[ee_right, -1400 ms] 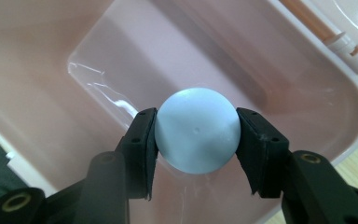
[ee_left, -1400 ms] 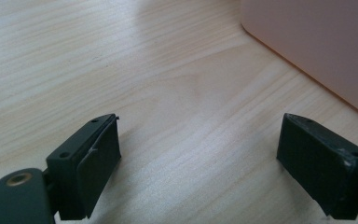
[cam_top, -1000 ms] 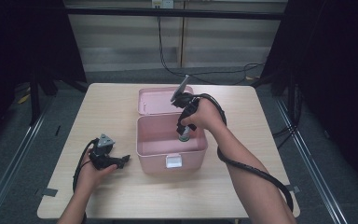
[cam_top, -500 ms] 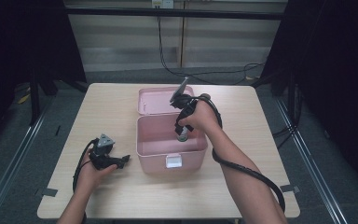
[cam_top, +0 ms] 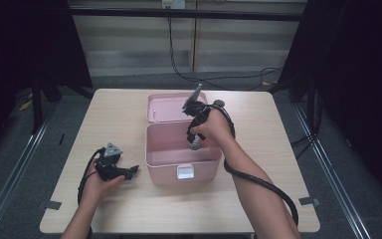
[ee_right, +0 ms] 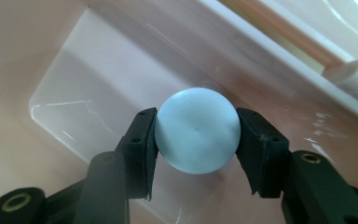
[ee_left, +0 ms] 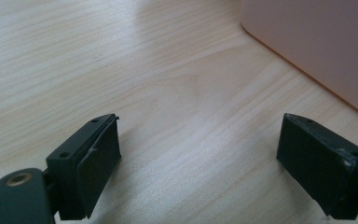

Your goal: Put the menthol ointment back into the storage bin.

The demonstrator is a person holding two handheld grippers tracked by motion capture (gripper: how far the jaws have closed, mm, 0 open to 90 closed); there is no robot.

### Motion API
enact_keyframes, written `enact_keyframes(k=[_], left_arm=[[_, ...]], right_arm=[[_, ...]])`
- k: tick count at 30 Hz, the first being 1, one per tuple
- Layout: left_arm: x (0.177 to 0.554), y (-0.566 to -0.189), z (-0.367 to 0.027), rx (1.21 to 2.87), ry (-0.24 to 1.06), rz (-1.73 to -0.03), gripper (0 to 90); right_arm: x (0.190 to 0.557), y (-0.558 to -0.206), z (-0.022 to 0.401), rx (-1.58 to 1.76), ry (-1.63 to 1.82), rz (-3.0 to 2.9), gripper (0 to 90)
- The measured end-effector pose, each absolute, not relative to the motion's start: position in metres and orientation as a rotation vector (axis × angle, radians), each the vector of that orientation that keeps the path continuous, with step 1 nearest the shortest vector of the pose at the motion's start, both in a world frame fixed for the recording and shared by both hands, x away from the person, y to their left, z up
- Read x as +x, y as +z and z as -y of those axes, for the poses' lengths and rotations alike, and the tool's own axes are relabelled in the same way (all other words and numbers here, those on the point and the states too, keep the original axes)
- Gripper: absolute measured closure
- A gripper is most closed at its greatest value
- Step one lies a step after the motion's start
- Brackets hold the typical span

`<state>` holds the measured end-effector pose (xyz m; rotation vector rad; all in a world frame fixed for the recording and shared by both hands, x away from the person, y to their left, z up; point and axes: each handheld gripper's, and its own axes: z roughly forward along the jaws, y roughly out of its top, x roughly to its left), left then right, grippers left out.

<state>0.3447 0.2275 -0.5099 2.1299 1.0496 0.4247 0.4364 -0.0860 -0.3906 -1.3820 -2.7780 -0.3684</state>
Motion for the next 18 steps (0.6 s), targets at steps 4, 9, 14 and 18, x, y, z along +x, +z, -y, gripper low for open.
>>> enact_keyframes(k=[4,9,14,18], left_arm=[[0.345,-0.510,-0.228,2.138,0.425,-1.045,12.6],[0.345,-0.510,-0.228,2.135,0.425,-1.047,12.6],[0.345,-0.510,-0.227,2.129,0.425,-1.050,12.6],[0.345,-0.510,-0.228,2.139,0.423,-1.044,12.5]], right_arm=[[0.437,-0.394,0.085,-1.394,-0.365,2.772,50.6],[0.439,-0.399,0.082,-1.411,-0.359,2.772,50.6],[0.441,-0.405,0.079,-1.427,-0.368,2.767,50.5],[0.443,-0.407,0.077,-1.435,-0.363,2.764,50.5]])
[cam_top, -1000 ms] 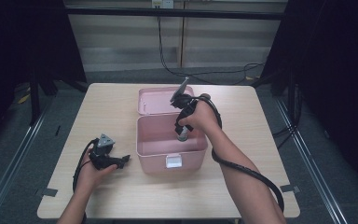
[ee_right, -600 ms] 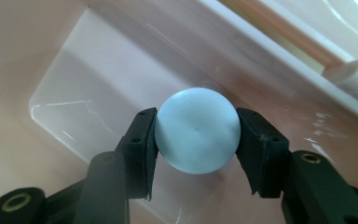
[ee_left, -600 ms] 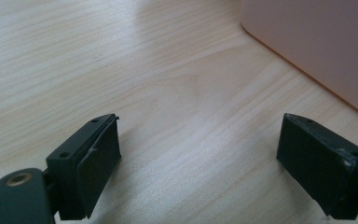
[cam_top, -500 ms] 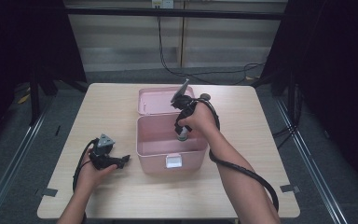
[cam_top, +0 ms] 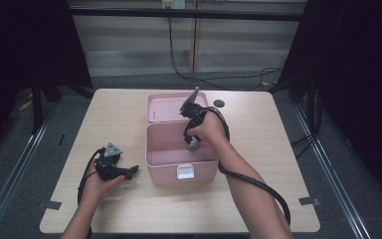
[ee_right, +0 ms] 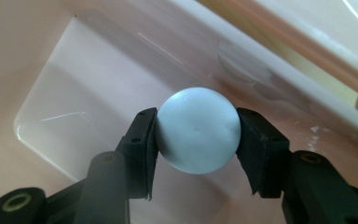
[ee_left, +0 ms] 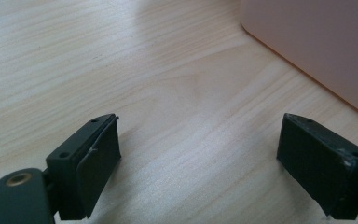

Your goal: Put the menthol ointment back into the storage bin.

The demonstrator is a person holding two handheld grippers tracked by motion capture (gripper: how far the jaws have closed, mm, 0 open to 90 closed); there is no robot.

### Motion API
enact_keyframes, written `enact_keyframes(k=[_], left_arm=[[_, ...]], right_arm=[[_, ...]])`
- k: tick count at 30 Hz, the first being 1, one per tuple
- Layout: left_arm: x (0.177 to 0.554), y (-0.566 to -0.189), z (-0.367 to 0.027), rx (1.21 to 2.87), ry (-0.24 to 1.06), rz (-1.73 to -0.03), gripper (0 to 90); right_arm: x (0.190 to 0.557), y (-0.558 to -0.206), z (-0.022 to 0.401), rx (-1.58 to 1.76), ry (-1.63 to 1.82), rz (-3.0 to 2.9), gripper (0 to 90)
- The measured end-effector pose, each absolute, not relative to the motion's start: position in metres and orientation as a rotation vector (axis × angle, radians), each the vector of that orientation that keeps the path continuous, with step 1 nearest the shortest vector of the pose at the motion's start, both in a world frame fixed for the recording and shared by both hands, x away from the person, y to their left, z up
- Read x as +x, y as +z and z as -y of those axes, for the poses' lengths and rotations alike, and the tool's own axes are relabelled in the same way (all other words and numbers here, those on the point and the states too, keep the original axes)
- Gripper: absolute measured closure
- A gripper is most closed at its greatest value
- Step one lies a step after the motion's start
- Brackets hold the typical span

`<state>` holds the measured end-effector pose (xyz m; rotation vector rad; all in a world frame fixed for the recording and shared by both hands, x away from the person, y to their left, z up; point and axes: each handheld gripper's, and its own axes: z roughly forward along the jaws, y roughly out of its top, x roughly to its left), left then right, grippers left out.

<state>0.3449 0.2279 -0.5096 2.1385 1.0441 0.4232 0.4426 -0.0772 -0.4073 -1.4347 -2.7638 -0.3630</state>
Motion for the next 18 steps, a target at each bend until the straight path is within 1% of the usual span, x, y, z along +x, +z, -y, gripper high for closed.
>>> enact_keyframes(k=[18], left_arm=[[0.3450,-0.5096,-0.2280,2.140,0.423,-1.044,12.5]], right_arm=[[0.4433,-0.4135,0.0787,-1.451,-0.379,2.763,50.4]])
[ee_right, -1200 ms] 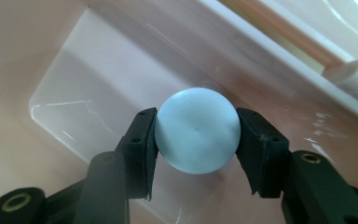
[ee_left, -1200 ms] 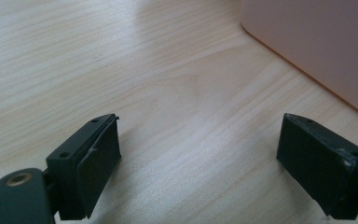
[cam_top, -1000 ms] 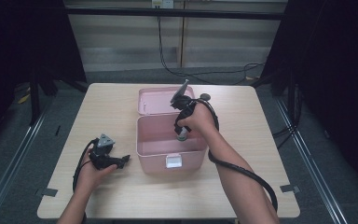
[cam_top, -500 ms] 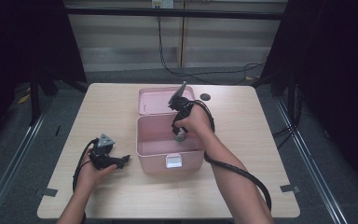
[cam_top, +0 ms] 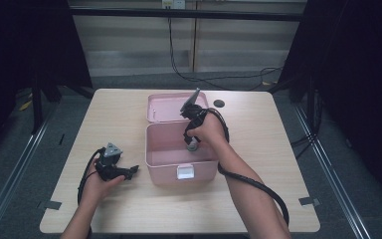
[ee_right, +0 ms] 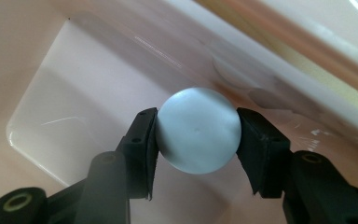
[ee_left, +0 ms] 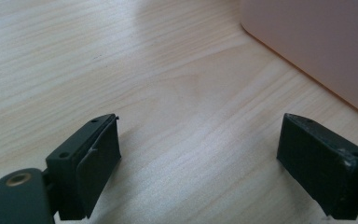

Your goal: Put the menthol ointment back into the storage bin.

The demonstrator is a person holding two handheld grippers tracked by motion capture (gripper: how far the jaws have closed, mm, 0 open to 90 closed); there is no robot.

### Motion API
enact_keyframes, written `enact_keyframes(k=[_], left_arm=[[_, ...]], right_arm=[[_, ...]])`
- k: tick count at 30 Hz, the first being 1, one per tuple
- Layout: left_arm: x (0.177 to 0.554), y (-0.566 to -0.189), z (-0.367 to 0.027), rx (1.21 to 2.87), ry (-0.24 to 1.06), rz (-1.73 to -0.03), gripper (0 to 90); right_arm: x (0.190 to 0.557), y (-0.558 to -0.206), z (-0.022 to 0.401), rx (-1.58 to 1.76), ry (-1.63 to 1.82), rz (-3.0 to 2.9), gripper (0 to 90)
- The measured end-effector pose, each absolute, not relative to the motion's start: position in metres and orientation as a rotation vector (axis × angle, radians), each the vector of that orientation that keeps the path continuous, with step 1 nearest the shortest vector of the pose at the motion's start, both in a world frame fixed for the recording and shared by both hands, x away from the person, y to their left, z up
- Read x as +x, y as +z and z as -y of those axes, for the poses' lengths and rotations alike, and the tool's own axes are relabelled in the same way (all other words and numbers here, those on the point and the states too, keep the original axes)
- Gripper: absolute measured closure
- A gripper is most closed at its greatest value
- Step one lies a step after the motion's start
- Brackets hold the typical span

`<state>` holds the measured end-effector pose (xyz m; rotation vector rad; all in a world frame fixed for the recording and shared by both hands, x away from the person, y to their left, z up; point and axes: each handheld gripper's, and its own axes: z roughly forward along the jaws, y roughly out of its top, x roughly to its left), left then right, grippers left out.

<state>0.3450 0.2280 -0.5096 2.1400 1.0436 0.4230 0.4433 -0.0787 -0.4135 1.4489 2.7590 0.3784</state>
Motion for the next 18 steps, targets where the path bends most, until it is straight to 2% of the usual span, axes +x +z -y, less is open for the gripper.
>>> enact_keyframes(k=[18], left_arm=[[0.3455,-0.5097,-0.2281,2.141,0.420,-1.039,12.5]], right_arm=[[0.4423,-0.4230,0.0801,1.441,0.367,-2.766,50.3]])
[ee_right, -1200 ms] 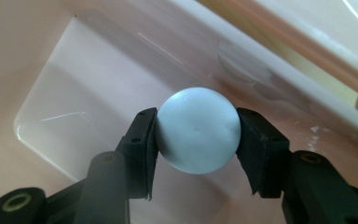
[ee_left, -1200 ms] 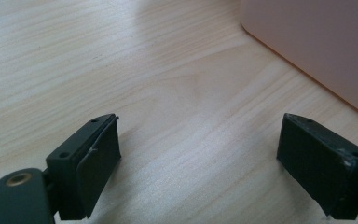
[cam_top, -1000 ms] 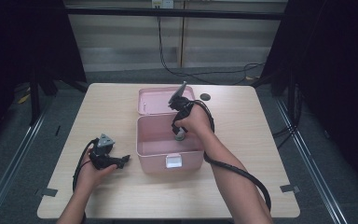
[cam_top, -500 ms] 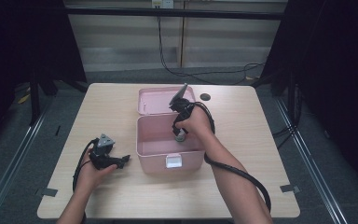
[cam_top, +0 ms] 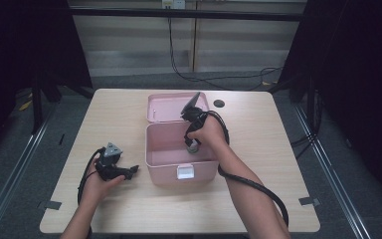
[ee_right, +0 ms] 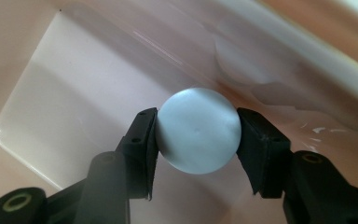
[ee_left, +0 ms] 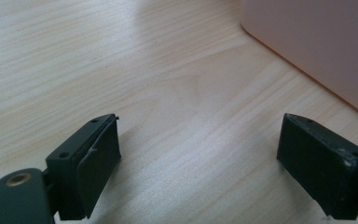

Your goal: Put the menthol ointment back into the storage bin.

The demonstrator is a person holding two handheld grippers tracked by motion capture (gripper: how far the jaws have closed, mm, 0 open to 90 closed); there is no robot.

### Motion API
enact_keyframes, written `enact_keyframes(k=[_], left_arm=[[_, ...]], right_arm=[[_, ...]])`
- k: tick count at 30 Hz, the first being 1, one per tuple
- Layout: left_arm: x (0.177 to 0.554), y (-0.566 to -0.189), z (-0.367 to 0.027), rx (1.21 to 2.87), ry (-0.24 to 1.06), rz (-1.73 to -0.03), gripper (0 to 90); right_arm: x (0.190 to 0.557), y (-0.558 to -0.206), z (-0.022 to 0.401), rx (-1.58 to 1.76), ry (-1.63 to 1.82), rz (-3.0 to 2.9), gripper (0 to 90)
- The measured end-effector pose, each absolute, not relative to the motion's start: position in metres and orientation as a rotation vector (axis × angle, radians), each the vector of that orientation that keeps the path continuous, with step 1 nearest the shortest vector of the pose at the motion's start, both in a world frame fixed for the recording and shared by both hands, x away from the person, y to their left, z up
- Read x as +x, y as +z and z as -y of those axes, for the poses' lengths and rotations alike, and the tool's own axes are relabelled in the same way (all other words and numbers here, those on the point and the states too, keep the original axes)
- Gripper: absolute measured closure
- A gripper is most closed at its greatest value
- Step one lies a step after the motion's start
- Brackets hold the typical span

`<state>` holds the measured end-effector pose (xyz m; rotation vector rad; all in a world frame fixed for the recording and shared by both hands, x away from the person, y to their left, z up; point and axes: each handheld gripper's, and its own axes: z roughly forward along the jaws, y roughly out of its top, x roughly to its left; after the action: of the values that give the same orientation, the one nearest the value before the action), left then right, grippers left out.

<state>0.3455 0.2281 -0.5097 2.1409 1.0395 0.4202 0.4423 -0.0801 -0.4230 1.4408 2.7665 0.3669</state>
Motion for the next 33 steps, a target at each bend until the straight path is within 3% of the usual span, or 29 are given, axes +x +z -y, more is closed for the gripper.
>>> enact_keyframes(k=[23,33], left_arm=[[0.3457,-0.5097,-0.2280,2.141,0.420,-1.039,12.5],[0.3457,-0.5097,-0.2281,2.140,0.420,-1.040,12.5]], right_arm=[[0.4423,-0.4246,0.0778,1.421,0.341,-2.774,49.7],[0.4385,-0.4197,0.0800,1.406,0.350,-2.779,45.2]])
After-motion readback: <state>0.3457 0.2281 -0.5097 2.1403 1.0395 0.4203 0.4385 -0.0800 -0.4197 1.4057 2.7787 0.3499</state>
